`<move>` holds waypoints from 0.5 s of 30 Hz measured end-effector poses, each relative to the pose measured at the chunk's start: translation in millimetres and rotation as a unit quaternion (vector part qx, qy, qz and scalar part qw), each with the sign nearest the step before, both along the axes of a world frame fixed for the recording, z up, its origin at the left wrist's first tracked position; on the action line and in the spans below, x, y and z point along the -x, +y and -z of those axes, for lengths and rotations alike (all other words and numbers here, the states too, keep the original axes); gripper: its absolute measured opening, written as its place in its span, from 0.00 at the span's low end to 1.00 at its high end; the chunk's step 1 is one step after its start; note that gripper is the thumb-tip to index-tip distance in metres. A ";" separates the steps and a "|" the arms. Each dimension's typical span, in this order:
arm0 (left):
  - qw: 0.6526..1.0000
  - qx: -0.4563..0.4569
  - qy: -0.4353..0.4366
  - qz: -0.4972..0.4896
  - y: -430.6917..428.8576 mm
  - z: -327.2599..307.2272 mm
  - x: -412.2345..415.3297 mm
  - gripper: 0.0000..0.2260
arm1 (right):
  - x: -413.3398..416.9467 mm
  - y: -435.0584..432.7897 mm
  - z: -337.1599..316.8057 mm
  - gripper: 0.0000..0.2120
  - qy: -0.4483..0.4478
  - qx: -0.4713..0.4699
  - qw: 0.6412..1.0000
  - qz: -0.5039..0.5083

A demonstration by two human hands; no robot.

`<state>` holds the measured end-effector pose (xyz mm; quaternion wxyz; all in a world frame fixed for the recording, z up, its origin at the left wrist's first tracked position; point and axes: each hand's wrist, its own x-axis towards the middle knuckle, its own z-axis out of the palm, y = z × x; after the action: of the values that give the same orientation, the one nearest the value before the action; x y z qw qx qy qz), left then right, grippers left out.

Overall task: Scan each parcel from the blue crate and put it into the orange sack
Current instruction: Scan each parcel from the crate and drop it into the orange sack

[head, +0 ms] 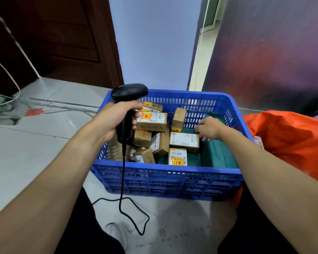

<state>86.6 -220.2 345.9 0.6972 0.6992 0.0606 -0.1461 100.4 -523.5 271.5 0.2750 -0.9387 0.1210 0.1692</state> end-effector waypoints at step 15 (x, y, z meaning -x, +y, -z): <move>0.998 0.016 0.063 -0.022 -21.8 24.7 -51.8 0.04 | -33.7 -18.1 62.3 0.20 0.161 -0.069 0.983 0.062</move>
<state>138.5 -242.0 321.2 0.7061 0.6758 0.1178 -0.1756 134.1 -541.6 209.2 0.3260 -0.8686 0.2098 0.3088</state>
